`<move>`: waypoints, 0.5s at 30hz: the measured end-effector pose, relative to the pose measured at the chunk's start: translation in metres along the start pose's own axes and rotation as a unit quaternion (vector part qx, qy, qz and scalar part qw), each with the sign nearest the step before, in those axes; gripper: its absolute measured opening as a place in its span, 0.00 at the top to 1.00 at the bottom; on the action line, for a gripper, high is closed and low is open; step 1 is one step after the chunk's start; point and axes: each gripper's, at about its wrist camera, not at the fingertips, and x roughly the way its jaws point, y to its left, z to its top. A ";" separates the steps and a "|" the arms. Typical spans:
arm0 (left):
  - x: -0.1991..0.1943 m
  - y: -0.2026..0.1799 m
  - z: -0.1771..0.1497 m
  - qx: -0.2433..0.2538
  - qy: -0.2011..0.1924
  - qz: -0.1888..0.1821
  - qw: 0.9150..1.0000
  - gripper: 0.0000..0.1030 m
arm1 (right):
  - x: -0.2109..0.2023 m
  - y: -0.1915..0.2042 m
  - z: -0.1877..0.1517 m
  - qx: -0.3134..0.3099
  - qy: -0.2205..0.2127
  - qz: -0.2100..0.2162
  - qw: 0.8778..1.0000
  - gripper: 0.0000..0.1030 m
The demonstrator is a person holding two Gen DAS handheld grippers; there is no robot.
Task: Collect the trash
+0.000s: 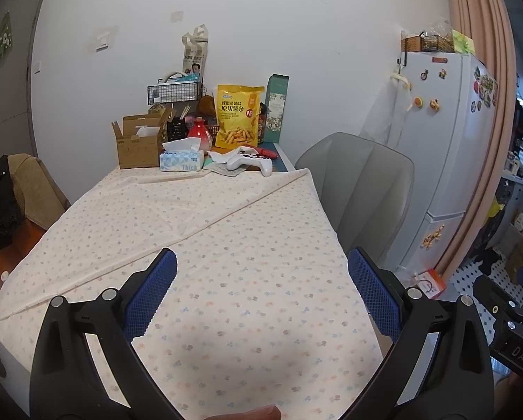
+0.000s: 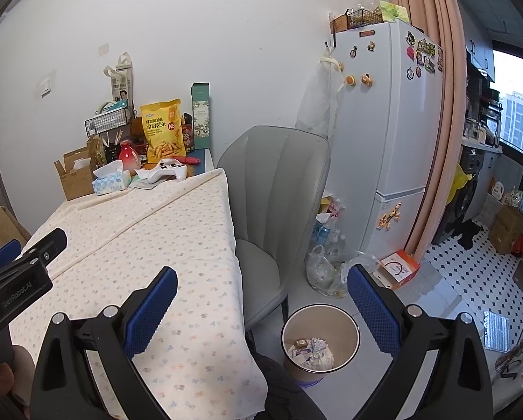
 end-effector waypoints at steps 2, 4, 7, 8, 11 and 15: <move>-0.001 0.000 -0.001 0.000 -0.001 0.000 1.000 0.05 | 0.000 0.000 0.000 0.000 -0.001 0.001 1.000 0.07; 0.000 0.000 0.000 0.000 -0.001 0.001 1.000 0.05 | -0.001 0.000 0.000 0.000 -0.002 0.001 1.000 0.07; -0.001 0.001 0.000 -0.001 -0.002 0.000 1.000 0.05 | -0.002 0.002 0.000 0.000 -0.004 0.002 1.000 0.07; -0.002 0.002 0.000 -0.001 -0.003 0.000 1.000 0.05 | -0.003 0.001 0.000 0.001 -0.005 0.002 1.000 0.07; -0.002 0.002 0.000 -0.002 -0.004 0.000 1.000 0.05 | -0.003 0.002 -0.001 -0.002 -0.004 0.001 1.000 0.07; -0.002 0.003 0.000 -0.003 -0.003 0.000 1.000 0.05 | -0.003 0.003 -0.002 -0.004 -0.006 0.001 1.000 0.07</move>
